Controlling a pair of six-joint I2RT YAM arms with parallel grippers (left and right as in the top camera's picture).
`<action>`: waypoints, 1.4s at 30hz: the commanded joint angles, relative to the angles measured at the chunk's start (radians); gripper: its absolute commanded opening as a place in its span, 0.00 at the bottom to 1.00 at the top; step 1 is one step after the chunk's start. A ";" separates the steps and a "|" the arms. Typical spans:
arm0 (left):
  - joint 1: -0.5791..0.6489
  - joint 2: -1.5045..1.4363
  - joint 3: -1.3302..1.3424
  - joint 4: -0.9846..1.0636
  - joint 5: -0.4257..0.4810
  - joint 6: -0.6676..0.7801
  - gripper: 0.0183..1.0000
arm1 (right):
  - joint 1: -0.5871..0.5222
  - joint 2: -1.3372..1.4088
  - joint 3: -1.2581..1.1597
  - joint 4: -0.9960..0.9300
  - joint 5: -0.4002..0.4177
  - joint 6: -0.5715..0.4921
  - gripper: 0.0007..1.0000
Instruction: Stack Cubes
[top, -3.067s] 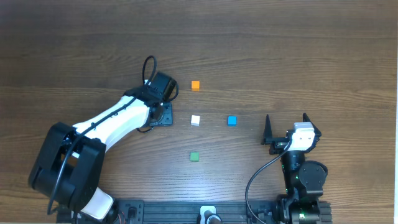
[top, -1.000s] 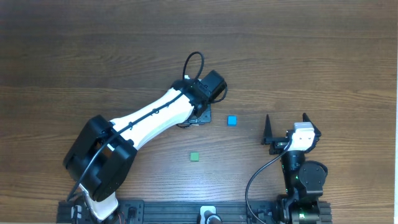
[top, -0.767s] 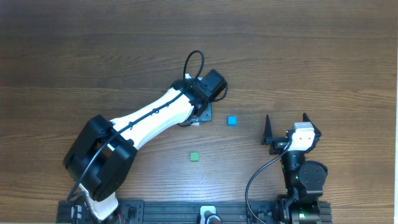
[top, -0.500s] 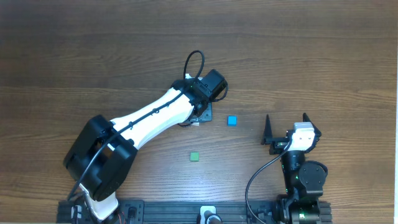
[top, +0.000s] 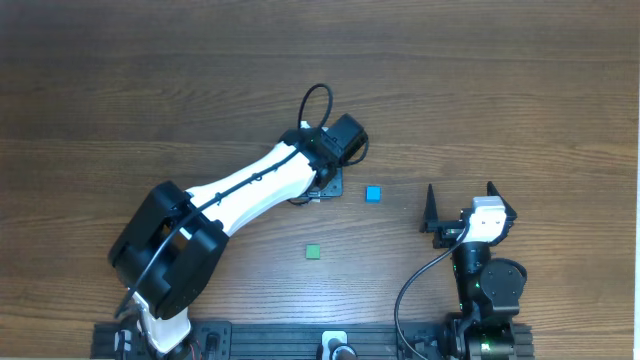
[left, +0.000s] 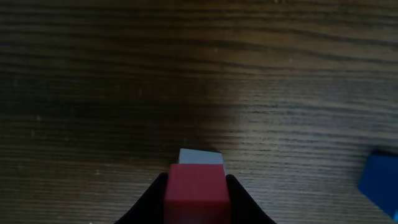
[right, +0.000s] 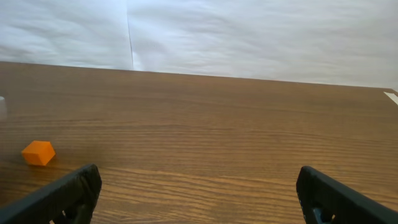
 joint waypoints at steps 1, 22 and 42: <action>-0.008 0.015 0.012 0.003 -0.004 0.012 0.12 | -0.005 -0.009 -0.008 0.002 -0.008 -0.001 0.99; -0.008 0.015 0.012 -0.005 -0.001 0.012 0.32 | -0.005 -0.009 -0.008 0.002 -0.008 -0.001 0.99; 0.059 0.025 0.134 0.007 -0.043 0.045 0.69 | -0.005 -0.009 -0.008 0.002 -0.008 -0.001 0.99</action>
